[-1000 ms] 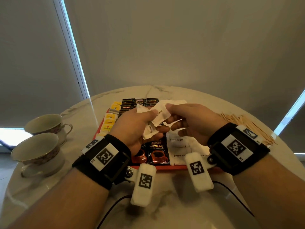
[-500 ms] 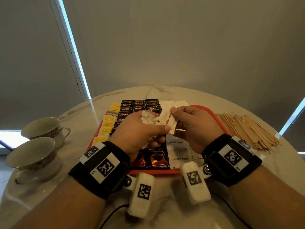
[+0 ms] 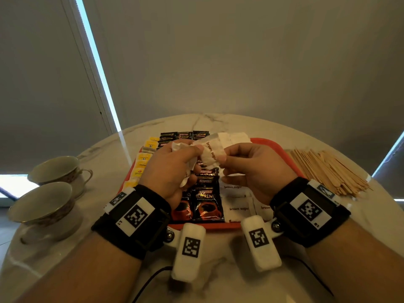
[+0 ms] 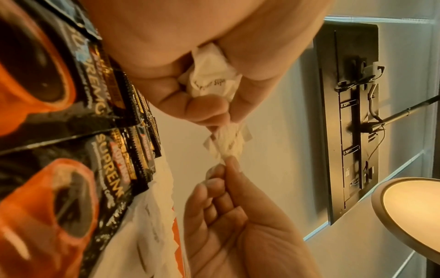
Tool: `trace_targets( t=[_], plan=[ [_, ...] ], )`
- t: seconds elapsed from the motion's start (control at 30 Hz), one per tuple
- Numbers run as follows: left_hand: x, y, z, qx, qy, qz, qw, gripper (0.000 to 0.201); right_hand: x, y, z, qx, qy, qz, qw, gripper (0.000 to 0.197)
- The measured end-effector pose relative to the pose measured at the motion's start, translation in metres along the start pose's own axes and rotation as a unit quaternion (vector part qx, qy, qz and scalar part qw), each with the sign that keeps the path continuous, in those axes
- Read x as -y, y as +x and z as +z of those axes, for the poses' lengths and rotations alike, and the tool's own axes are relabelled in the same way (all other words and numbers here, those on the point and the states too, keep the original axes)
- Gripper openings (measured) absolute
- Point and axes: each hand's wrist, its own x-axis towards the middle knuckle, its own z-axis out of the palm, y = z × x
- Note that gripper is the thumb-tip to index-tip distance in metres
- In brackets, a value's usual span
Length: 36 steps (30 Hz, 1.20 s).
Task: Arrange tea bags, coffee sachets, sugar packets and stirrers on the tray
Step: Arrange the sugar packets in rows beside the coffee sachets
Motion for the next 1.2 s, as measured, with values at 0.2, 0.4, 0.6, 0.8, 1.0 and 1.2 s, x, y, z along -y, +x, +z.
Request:
trace_targets(
  t=[0.2, 0.4, 0.6, 0.8, 1.0, 1.2],
  plan=[
    [0.004, 0.000, 0.003, 0.010, 0.016, -0.024, 1.000, 0.010, 0.001, 0.004, -0.004, -0.080, 0.074, -0.013, 0.994, 0.007],
    [0.006, -0.002, 0.004, 0.020, -0.001, -0.039, 0.999, 0.009, 0.005, 0.000, -0.004, -0.052, 0.051, 0.022, 0.997, 0.016],
    [0.006, -0.001, 0.002, 0.036, 0.020, -0.037, 0.999, 0.009, 0.024, -0.006, -0.038, -0.126, 0.094, 0.040, 0.987, 0.020],
    [0.006, 0.000, 0.002, 0.035, 0.025, -0.029, 0.999, 0.003, 0.013, -0.017, -0.072, -0.173, 0.008, 0.139, 0.975, 0.020],
    [0.007, -0.002, 0.002, 0.036, 0.029, -0.033, 0.998, 0.006, 0.005, -0.024, -0.075, -0.171, -0.018, 0.192, 0.966, 0.033],
    [0.006, -0.001, 0.002, 0.031, 0.020, -0.042, 0.998, 0.008, 0.001, -0.022, -0.076, -0.189, -0.061, 0.208, 0.958, 0.028]
  ],
)
